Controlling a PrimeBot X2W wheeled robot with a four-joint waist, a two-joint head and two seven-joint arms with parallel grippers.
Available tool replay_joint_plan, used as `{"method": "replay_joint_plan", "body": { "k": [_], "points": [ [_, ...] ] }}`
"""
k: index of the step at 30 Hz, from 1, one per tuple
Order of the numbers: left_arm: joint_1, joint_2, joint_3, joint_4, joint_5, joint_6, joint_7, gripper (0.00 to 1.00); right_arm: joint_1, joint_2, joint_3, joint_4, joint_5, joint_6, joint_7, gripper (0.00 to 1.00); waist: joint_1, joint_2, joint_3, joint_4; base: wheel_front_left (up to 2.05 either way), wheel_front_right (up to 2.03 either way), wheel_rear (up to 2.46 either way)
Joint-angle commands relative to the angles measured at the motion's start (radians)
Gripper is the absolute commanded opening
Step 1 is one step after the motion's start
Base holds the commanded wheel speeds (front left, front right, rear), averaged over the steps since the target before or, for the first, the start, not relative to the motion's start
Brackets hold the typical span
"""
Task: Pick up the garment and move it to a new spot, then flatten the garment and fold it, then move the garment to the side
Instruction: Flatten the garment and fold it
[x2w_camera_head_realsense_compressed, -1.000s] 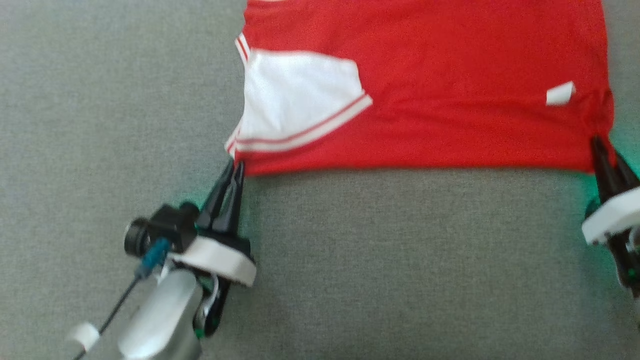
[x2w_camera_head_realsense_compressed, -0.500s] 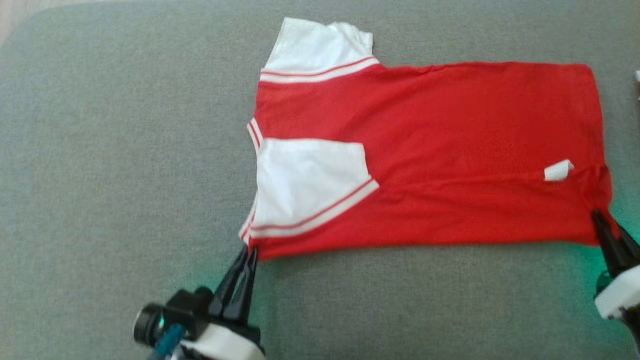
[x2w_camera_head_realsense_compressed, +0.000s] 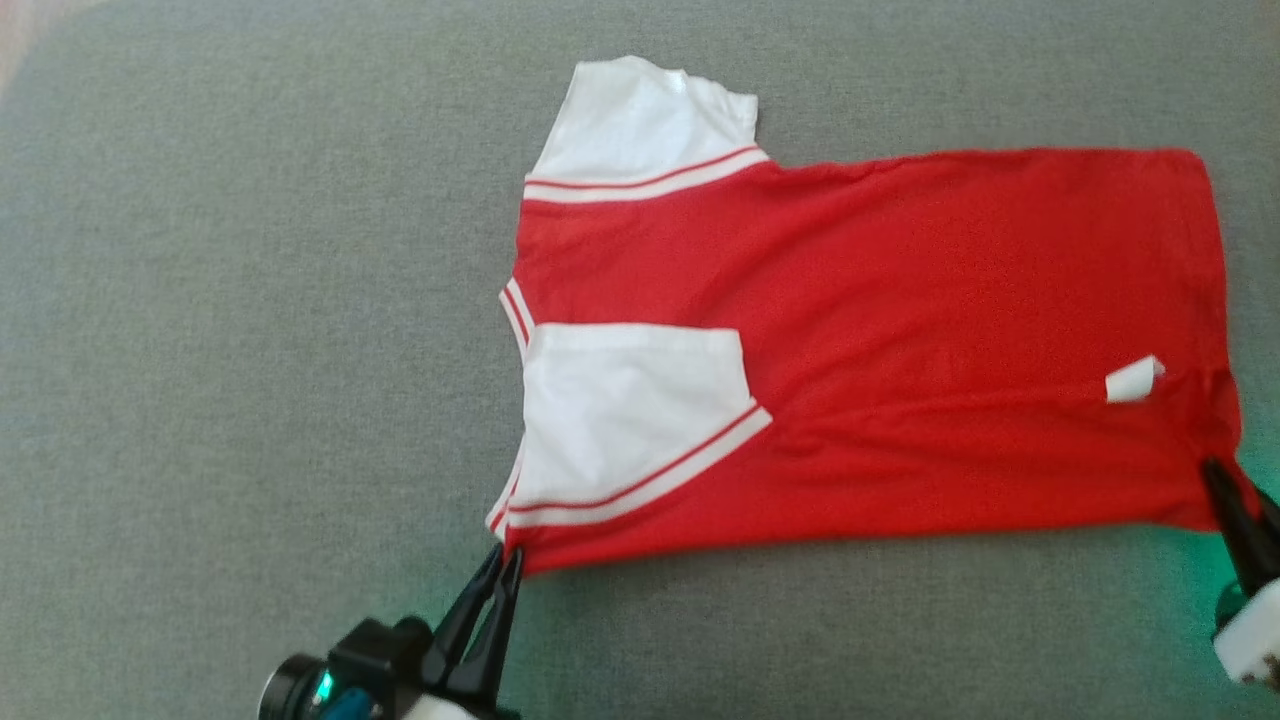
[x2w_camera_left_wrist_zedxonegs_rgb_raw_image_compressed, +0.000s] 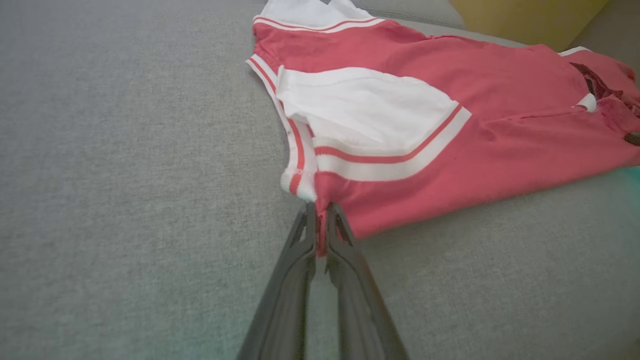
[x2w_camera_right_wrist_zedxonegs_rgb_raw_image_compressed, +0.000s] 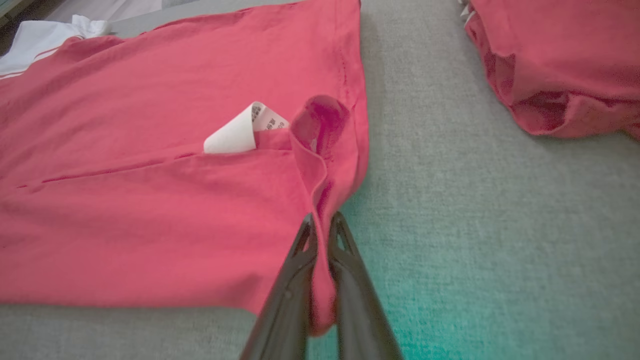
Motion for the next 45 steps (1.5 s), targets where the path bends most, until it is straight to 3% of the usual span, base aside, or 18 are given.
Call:
{"method": "replay_joint_plan", "body": {
  "k": [1, 9, 10, 11, 12, 13, 14, 15, 20, 25, 29, 33, 37, 40, 45],
  "points": [
    [0.011, 0.027, 0.025, -0.048, 0.006, 0.011, 0.007, 0.0, 0.041, -0.032, -0.012, -0.041, -0.01, 0.007, 0.002, 0.0, 0.0, 0.0, -0.003, 0.001, 0.0, 0.0, 0.0],
    [0.02, 0.049, 0.018, -0.086, -0.003, 0.002, 0.027, 0.0, 0.12, 0.001, -0.068, -0.122, -0.021, 0.007, 0.044, 0.02, 0.0, 0.0, -0.011, 0.003, 0.0, 0.0, 0.0],
    [0.012, 0.048, 0.016, -0.082, -0.002, -0.002, 0.027, 0.0, 0.123, 0.005, -0.071, -0.129, -0.023, 0.007, 0.049, 0.25, 0.0, 0.0, -0.011, 0.003, 0.0, 0.0, 0.0],
    [0.004, 0.047, 0.015, -0.078, 0.001, -0.005, 0.026, 0.0, 0.126, 0.01, -0.075, -0.135, -0.023, 0.007, 0.054, 0.62, 0.0, 0.0, -0.012, 0.003, 0.0, 0.0, 0.0],
    [0.004, 0.047, 0.015, -0.078, 0.001, -0.005, 0.026, 0.0, 0.126, 0.01, -0.075, -0.135, -0.023, 0.007, 0.054, 0.62, 0.0, 0.0, -0.012, 0.003, 0.0, 0.0, 0.0],
    [-0.003, 0.044, 0.014, -0.073, 0.0, -0.007, 0.026, 0.32, 0.127, 0.016, -0.084, -0.138, -0.028, 0.007, 0.056, 1.0, 0.0, 0.0, -0.012, 0.002, 0.0, 0.0, 0.0],
    [-0.01, 0.041, 0.013, -0.068, 0.0, -0.009, 0.025, 0.9, 0.127, 0.023, -0.095, -0.141, -0.036, 0.007, 0.055, 1.0, 0.0, 0.0, -0.013, 0.001, 0.0, 0.0, 0.0],
    [-0.017, 0.038, 0.015, -0.066, 0.003, -0.007, 0.021, 1.0, 0.127, 0.029, -0.103, -0.146, -0.042, 0.007, 0.054, 1.0, 0.0, 0.0, -0.016, 0.0, 0.0, 0.0, 0.0],
    [-0.05, 0.044, 0.031, -0.08, 0.017, 0.0, 0.009, 1.0, 0.125, 0.049, -0.139, -0.193, -0.082, 0.007, 0.038, 1.0, 0.0, 0.0, -0.016, -0.015, 0.0, 0.0, 0.0],
    [-0.128, 0.089, 0.089, -0.126, 0.02, -0.004, 0.019, 1.0, 0.084, 0.068, -0.144, -0.251, -0.124, 0.007, -0.013, 1.0, 0.0, 0.0, 0.001, -0.051, 0.0, 0.0, 0.0],
    [-0.268, 0.146, 0.137, -0.16, 0.005, -0.066, 0.063, 1.0, 0.039, 0.09, -0.118, -0.27, -0.152, 0.007, -0.043, 1.0, 0.0, 0.0, 0.036, -0.086, 0.0, 0.0, 0.0],
    [-0.47, 0.2, 0.175, -0.147, -0.055, -0.178, 0.162, 1.0, -0.004, 0.097, -0.083, -0.273, -0.163, 0.007, -0.05, 1.0, 0.0, 0.0, 0.087, -0.122, 0.0, 0.0, 0.0],
    [-0.707, 0.215, 0.191, -0.063, -0.172, -0.285, 0.31, 1.0, -0.048, 0.091, -0.062, -0.276, -0.162, 0.007, -0.054, 1.0, 0.0, 0.0, 0.146, -0.164, 0.0, 0.0, 0.0],
    [-0.874, 0.231, 0.163, 0.026, -0.251, -0.318, 0.449, 1.0, -0.082, 0.092, -0.046, -0.274, -0.16, 0.007, -0.057, 1.0, 0.0, 0.0, 0.192, -0.202, 0.0, 0.0, 0.0],
    [-1.085, 0.27, 0.102, 0.172, -0.353, -0.33, 0.646, 1.0, -0.128, 0.107, -0.011, -0.26, -0.156, 0.007, -0.065, 1.0, 0.0, 0.0, 0.253, -0.272, 0.0, 0.0, 0.0]
  ]
}}
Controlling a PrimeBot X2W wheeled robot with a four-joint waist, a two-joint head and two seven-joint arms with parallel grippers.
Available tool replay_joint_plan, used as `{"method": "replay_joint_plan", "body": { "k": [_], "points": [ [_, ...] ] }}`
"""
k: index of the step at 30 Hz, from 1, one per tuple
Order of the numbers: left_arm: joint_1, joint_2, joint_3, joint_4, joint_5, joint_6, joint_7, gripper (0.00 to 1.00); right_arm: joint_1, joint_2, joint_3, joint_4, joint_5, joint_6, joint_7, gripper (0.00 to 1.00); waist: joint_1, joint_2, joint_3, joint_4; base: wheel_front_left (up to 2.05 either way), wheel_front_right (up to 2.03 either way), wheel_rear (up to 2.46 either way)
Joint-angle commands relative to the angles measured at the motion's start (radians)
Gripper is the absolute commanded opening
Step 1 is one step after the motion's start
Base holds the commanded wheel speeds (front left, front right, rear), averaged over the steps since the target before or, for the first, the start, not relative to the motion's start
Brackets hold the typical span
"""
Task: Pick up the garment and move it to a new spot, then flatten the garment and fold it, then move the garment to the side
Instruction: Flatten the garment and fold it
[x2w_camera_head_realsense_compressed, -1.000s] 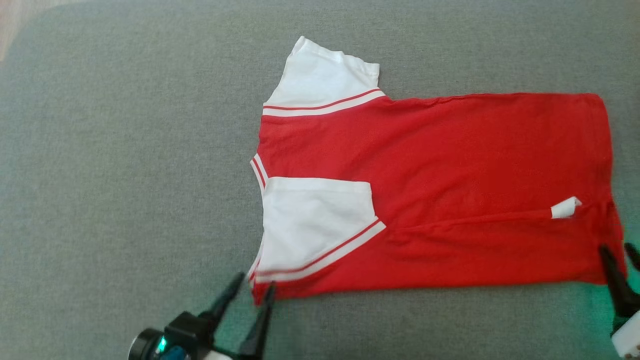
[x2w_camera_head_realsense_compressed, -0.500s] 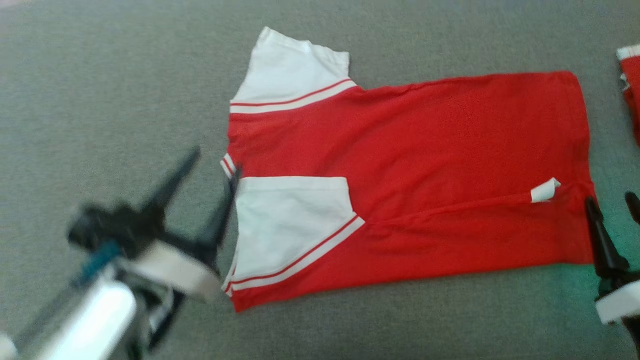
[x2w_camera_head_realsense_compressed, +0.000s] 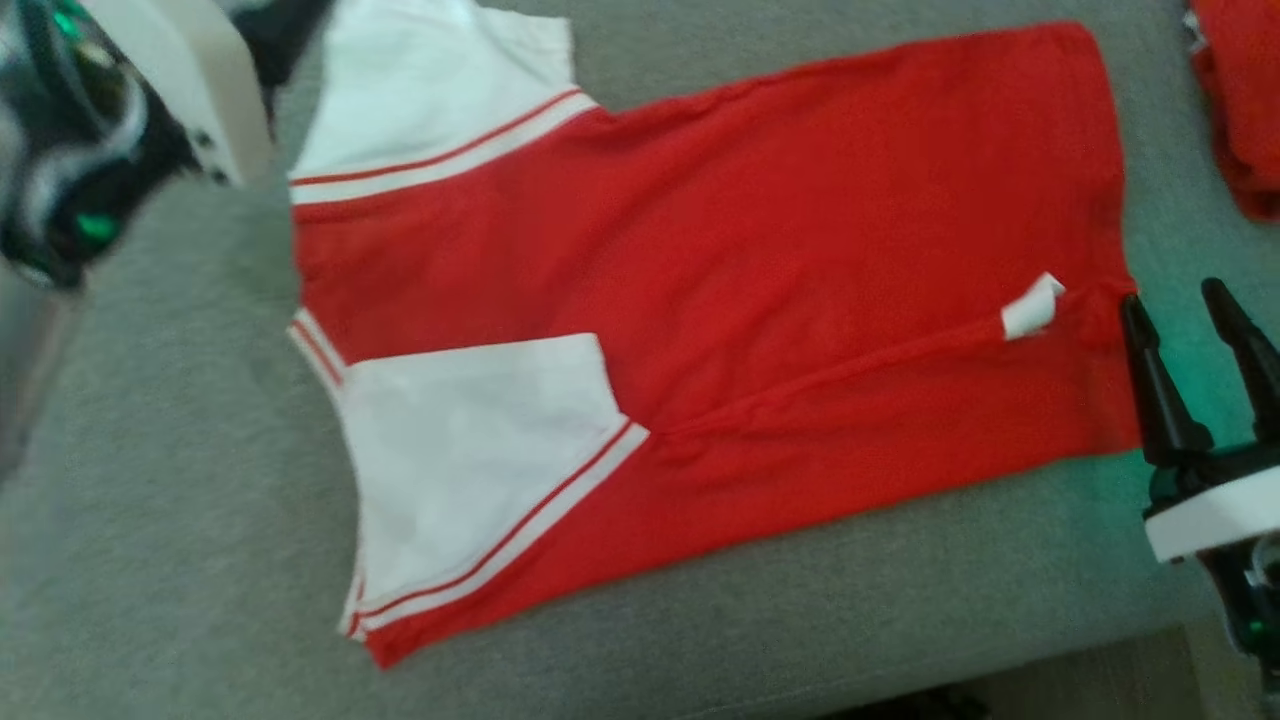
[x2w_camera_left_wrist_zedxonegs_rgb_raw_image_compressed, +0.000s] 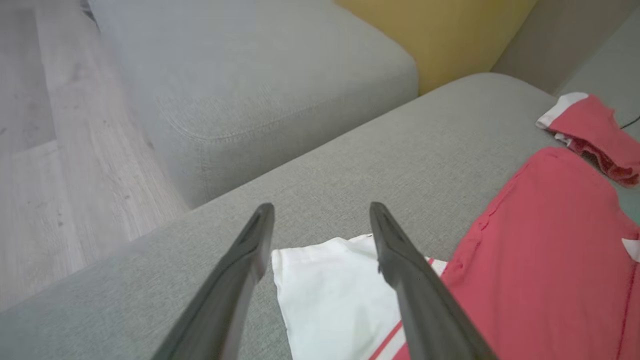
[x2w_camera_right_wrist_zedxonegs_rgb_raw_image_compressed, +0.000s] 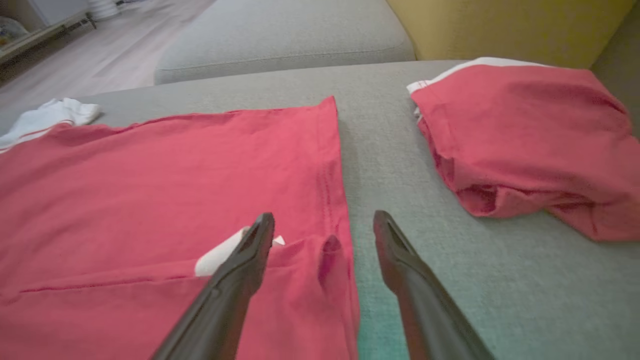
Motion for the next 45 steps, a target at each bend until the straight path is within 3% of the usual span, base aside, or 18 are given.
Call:
{"method": "replay_joint_plan", "body": {
  "k": [1, 8, 14, 20, 21, 22, 23, 26, 31, 37, 40, 45],
  "points": [
    [-0.08, 0.06, 0.02, 0.016, -0.03, -0.005, 0.063, 1.0, -0.006, -0.015, 0.018, -0.013, 0.002, 0.007, -0.015, 1.0, -0.0002, 0.0, 0.066, -0.068, 0.0, 0.0, 0.0],
    [-0.178, 0.149, -0.07, 0.14, -0.052, -0.006, 0.208, 1.0, -0.044, 0.008, 0.064, 0.034, 0.011, 0.007, -0.051, 1.0, -0.0002, 0.0, 0.119, -0.135, 0.0, 0.0, 0.0],
    [-0.191, 0.201, -0.116, 0.187, -0.032, -0.006, 0.202, 1.0, -0.065, 0.013, 0.084, 0.067, 0.019, 0.007, -0.078, 1.0, -0.0002, 0.0, 0.139, -0.154, 0.0, 0.0, 0.0],
    [-0.204, 0.195, -0.15, 0.208, -0.058, -0.006, 0.151, 1.0, -0.088, 0.007, 0.091, 0.092, 0.026, 0.007, -0.089, 1.0, -0.0002, 0.0, 0.158, -0.152, 0.0, 0.0, 0.0],
    [-0.207, 0.196, -0.16, 0.208, -0.063, -0.006, 0.151, 0.68, -0.093, 0.004, 0.091, 0.095, 0.026, 0.007, -0.087, 1.0, -0.0002, 0.0, 0.159, -0.152, 0.0, 0.0, 0.0],
    [-0.209, 0.196, -0.169, 0.208, -0.075, -0.006, 0.153, 0.53, -0.098, 0.002, 0.091, 0.096, 0.026, 0.007, -0.085, 1.0, -0.0002, 0.0, 0.16, -0.151, 0.0, 0.0, 0.0],
    [-0.209, 0.198, -0.181, 0.205, -0.092, -0.006, 0.163, 0.0, -0.103, -0.002, 0.09, 0.097, 0.026, 0.007, -0.083, 1.0, -0.0002, 0.0, 0.16, -0.15, 0.0, 0.0, 0.0],
    [-0.22, 0.211, -0.215, 0.176, -0.116, -0.006, 0.162, 0.0, -0.117, -0.015, 0.083, 0.097, 0.022, 0.007, -0.08, 1.0, -0.0002, 0.0, 0.159, -0.142, 0.0, 0.0, 0.0],
    [-0.261, 0.225, -0.265, 0.155, -0.081, -0.006, 0.045, 0.0, -0.173, -0.041, 0.072, 0.076, 0.065, 0.007, -0.049, 1.0, -0.0002, 0.0, 0.149, -0.124, 0.0, 0.0, 0.0],
    [-0.313, 0.225, -0.339, 0.166, -0.071, -0.006, -0.065, 0.0, -0.341, -0.115, 0.092, 0.061, 0.142, 0.007, 0.135, 1.0, -0.0002, 0.0, 0.136, -0.095, 0.0, 0.0, 0.0],
    [-0.355, 0.208, -0.396, 0.171, -0.073, -0.006, -0.117, 0.0, -0.491, -0.154, 0.135, 0.109, 0.159, 0.007, 0.251, 1.0, -0.0002, 0.0, 0.141, -0.061, 0.0, 0.0, 0.0],
    [-0.413, 0.186, -0.469, 0.176, -0.084, -0.006, -0.173, 0.0, -0.63, -0.199, 0.187, 0.242, 0.166, 0.007, 0.311, 1.0, -0.0002, 0.0, 0.156, -0.013, 0.0, 0.0, 0.0]
  ]
}}
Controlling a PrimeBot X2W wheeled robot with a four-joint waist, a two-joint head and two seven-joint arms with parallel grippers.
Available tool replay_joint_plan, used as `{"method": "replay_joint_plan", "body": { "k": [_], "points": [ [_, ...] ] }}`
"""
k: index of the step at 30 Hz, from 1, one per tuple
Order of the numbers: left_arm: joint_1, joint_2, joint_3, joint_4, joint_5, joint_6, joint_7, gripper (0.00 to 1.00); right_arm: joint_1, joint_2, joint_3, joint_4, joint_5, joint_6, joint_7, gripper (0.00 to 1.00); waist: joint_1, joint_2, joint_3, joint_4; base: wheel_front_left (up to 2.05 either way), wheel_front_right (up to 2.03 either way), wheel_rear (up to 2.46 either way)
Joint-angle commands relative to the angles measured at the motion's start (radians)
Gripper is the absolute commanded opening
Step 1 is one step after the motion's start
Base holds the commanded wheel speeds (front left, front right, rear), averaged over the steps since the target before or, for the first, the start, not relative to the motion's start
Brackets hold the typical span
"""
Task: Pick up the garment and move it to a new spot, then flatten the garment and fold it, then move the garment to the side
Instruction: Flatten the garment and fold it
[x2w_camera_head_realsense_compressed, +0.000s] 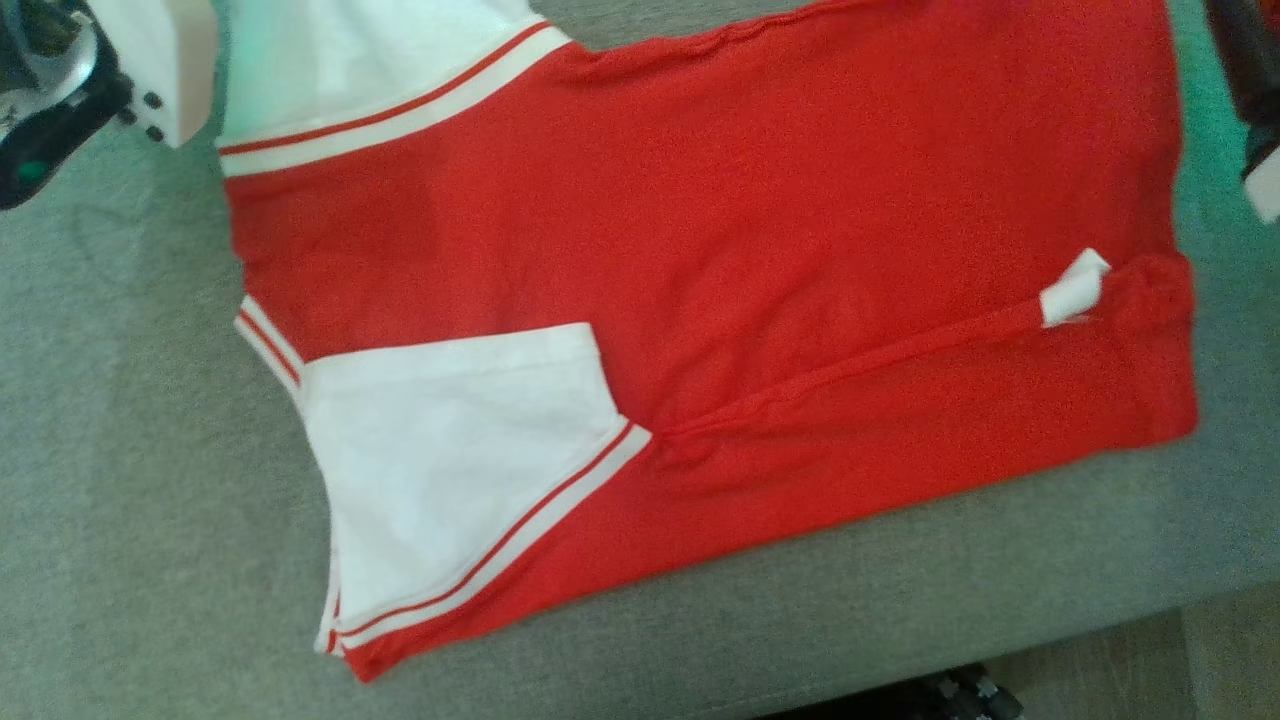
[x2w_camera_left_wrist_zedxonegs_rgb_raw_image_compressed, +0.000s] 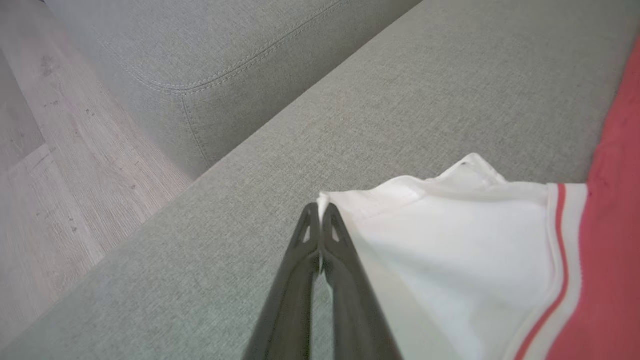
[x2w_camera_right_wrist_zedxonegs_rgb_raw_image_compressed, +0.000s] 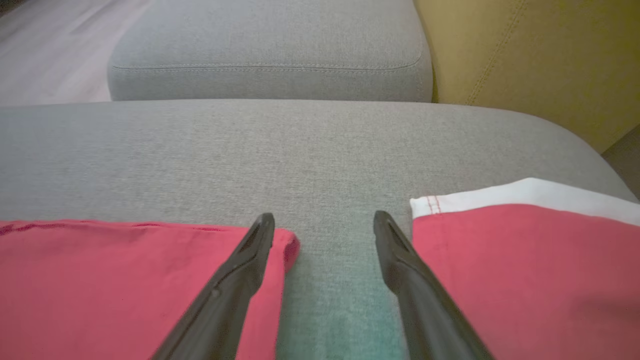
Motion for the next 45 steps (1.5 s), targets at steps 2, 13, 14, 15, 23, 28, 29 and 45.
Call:
{"method": "replay_joint_plan", "body": {
  "k": [2, 13, 14, 15, 23, 28, 29, 45],
  "points": [
    [-0.085, 0.022, 0.005, -0.01, -0.013, 0.002, -0.037, 0.0, -0.029, -0.042, 0.033, 0.068, -0.002, 0.007, 0.016, 1.0, -0.0001, 0.0, 0.015, 0.039, 0.0, 0.0, 0.0],
    [-0.151, 0.013, -0.117, 0.024, -0.058, 0.002, -0.133, 0.0, -0.104, -0.065, 0.129, 0.213, 0.019, 0.007, -0.041, 1.0, -0.0001, 0.0, 0.013, 0.084, 0.0, 0.0, 0.0],
    [-0.154, 0.014, -0.126, 0.027, -0.063, 0.002, -0.143, 0.0, -0.108, -0.068, 0.138, 0.219, 0.023, 0.007, -0.044, 1.0, -0.0001, 0.0, 0.01, 0.084, 0.0, 0.0, 0.0],
    [-0.157, 0.015, -0.135, 0.031, -0.068, 0.002, -0.151, 0.0, -0.11, -0.072, 0.149, 0.223, 0.027, 0.007, -0.046, 1.0, -0.0001, 0.0, 0.006, 0.084, 0.0, 0.0, 0.0],
    [-0.176, 0.013, -0.179, 0.048, -0.1, 0.002, -0.183, 0.0, -0.113, -0.113, 0.25, 0.232, 0.081, 0.007, -0.002, 0.81, -0.0001, 0.0, -0.008, 0.09, 0.0, 0.0, 0.0],
    [-0.189, 0.012, -0.191, 0.048, -0.106, 0.002, -0.191, 0.0, -0.129, -0.128, 0.299, 0.234, 0.131, 0.007, 0.05, 0.0, -0.0001, 0.0, 0.0, 0.098, 0.0, 0.0, 0.0],
    [-0.191, 0.012, -0.192, 0.049, -0.106, 0.002, -0.194, 0.0, -0.132, -0.131, 0.308, 0.234, 0.144, 0.007, 0.066, 0.0, -0.0001, 0.0, 0.0, 0.099, 0.0, 0.0, 0.0],
    [-0.28, -0.021, -0.187, 0.163, 0.018, 0.002, -0.507, 0.0, -0.247, -0.192, 0.315, 0.203, 0.142, 0.007, -0.221, 0.0, -0.0001, 0.0, -0.029, 0.103, 0.0, 0.0, 0.0]
  ]
}}
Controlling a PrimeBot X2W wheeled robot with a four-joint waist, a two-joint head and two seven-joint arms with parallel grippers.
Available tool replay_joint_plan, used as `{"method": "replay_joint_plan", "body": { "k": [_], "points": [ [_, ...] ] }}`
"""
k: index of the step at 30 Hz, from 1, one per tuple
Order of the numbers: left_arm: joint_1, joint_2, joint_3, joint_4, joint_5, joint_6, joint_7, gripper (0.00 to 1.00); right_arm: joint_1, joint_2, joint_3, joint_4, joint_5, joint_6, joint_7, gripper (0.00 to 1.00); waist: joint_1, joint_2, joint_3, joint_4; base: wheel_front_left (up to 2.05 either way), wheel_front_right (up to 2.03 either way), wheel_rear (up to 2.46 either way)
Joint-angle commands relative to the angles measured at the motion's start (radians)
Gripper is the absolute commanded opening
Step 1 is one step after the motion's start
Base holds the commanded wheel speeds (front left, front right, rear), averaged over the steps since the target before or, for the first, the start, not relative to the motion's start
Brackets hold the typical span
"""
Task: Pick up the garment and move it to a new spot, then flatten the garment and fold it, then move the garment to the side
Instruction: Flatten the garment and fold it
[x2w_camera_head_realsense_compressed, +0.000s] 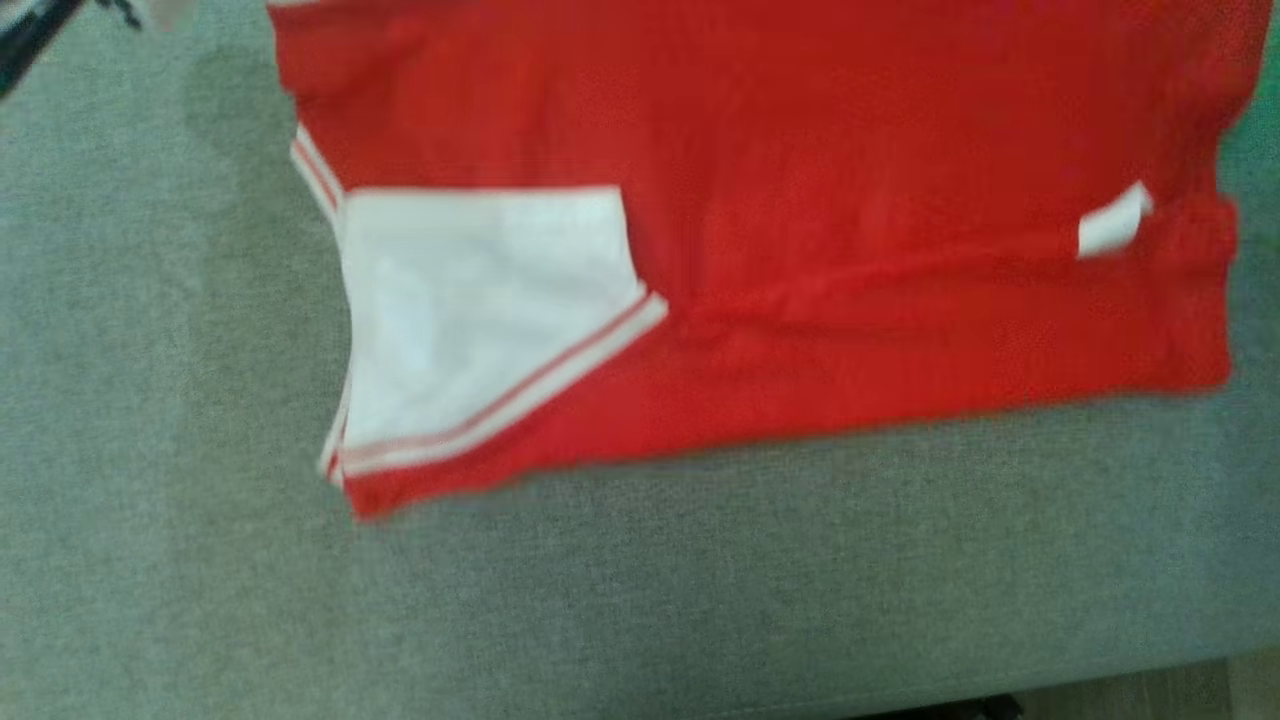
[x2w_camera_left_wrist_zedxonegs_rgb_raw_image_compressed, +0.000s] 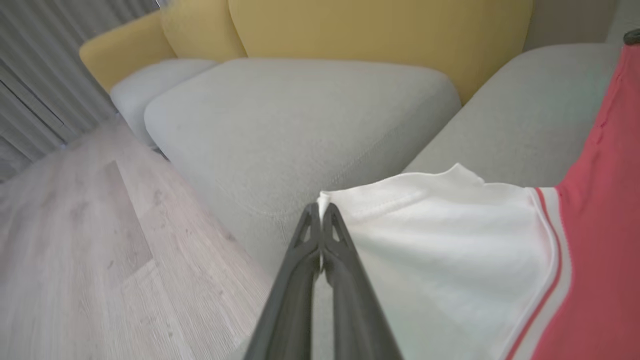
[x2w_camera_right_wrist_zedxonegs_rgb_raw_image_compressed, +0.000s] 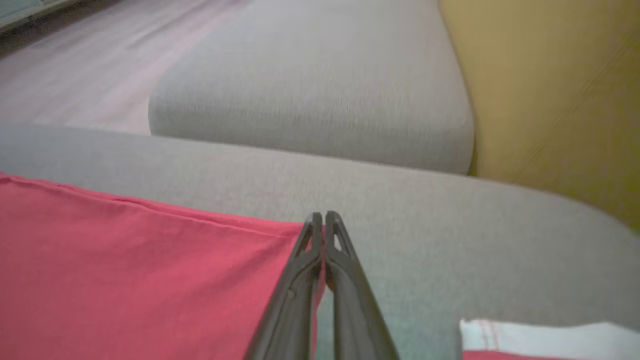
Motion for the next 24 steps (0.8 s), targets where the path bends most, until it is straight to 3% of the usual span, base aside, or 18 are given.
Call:
{"method": "replay_joint_plan", "body": {
  "k": [1, 5, 10, 17, 24],
  "points": [
    [-0.066, 0.017, 0.063, 0.02, 0.007, 0.003, -0.043, 0.0, -0.006, -0.044, -0.015, -0.014, -0.011, 0.007, -0.041, 0.0, 0.0, 0.0, -0.004, 0.002, 0.0, 0.0, 0.0],
    [-0.05, -0.012, 0.067, 0.049, -0.022, 0.002, -0.084, 0.0, -0.004, -0.055, -0.009, -0.009, -0.005, 0.007, -0.092, 0.0, 0.0, 0.0, -0.019, 0.014, 0.0, 0.0, 0.0],
    [-0.005, 0.0, 0.057, 0.005, -0.053, 0.002, -0.104, 0.0, 0.046, -0.075, 0.003, -0.025, 0.023, 0.007, -0.121, 0.0, 0.0, 0.0, -0.04, 0.029, 0.0, 0.0, 0.0],
    [0.125, 0.099, 0.047, -0.143, -0.025, 0.005, -0.15, 0.0, 0.191, -0.116, -0.021, -0.076, 0.056, 0.007, -0.193, 0.0, 0.0, 0.0, -0.08, 0.056, 0.0, 0.0, 0.0],
    [0.311, 0.196, 0.045, -0.354, 0.028, 0.11, -0.194, 0.0, 0.363, -0.129, -0.08, -0.122, 0.064, 0.007, -0.242, 0.0, 0.0, 0.0, -0.121, 0.073, 0.0, 0.0, 0.0]
  ]
}}
